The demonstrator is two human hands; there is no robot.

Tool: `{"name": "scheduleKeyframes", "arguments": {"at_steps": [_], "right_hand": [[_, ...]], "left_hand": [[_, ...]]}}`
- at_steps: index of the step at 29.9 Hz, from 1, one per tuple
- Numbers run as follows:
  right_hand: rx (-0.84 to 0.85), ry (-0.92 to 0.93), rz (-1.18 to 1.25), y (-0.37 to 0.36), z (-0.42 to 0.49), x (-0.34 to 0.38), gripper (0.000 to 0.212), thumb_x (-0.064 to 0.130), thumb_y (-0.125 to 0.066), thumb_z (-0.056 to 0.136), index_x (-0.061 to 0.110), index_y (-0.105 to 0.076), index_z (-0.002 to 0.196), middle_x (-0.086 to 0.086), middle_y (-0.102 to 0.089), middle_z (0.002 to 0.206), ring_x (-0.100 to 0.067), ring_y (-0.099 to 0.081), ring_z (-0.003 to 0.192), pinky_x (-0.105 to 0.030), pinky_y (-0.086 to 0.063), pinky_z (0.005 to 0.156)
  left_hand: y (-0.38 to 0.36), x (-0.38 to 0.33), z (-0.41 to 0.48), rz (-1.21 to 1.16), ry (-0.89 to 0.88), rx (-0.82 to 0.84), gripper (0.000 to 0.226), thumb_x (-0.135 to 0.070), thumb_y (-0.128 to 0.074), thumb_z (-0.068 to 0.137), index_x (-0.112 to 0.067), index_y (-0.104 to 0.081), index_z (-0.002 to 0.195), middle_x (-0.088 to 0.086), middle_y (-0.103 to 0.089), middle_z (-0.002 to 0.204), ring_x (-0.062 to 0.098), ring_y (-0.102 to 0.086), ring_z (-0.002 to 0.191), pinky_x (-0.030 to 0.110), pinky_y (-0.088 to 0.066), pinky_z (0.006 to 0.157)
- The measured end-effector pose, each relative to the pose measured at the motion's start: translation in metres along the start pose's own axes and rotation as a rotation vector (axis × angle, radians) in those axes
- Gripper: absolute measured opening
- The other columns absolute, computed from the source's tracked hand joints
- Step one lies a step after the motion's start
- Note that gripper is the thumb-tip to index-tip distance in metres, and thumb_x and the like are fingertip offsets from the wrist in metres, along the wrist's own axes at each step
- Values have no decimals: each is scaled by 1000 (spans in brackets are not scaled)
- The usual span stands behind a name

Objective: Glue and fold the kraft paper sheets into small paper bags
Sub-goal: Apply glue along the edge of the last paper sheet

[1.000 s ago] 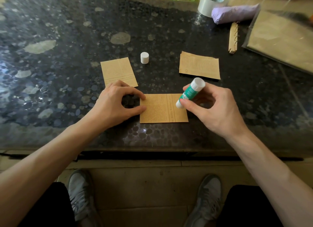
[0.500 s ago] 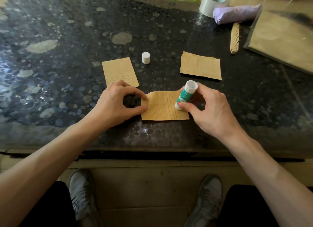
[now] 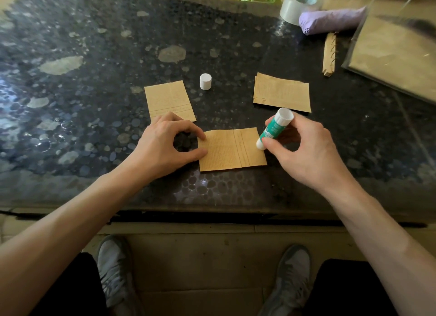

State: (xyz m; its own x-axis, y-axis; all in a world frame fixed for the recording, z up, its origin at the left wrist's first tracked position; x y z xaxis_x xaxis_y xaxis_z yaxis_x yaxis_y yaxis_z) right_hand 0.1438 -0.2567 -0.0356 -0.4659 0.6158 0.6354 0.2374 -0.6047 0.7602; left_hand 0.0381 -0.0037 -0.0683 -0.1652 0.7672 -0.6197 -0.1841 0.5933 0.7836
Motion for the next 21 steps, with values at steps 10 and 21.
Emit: {"name": "scheduleKeyframes", "arguments": {"at_steps": [10, 21], "right_hand": [[-31, -24, 321, -14, 11, 4, 27, 27, -81, 91, 22, -73, 116, 13, -72, 107, -1, -68, 103, -21, -58, 87], [-71, 62, 32, -14, 7, 4, 32, 30, -78, 91, 21, -65, 119, 11, -68, 108, -7, -66, 101, -19, -52, 87]], "left_hand": [[0, -1, 0, -4, -9, -8, 36, -58, -73, 75, -41, -71, 106, -7, -55, 111, 15, -49, 111, 45, -44, 102], [-1, 0, -1, 3, -14, -16, 34, -53, -77, 78, -39, -70, 108, -8, -54, 112, 15, -49, 113, 46, -43, 103]]}}
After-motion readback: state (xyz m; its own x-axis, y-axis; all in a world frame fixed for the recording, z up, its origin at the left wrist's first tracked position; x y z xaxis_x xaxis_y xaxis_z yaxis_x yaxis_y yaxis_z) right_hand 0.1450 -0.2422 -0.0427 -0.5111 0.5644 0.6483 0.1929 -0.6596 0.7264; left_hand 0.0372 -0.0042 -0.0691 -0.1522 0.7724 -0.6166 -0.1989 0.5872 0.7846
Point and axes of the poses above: each hand's wrist, its own z-axis towards the middle knuckle, its own y-axis out of the back of the hand, x = y × z, the point moved 3 cm from there along z, towards the middle knuckle
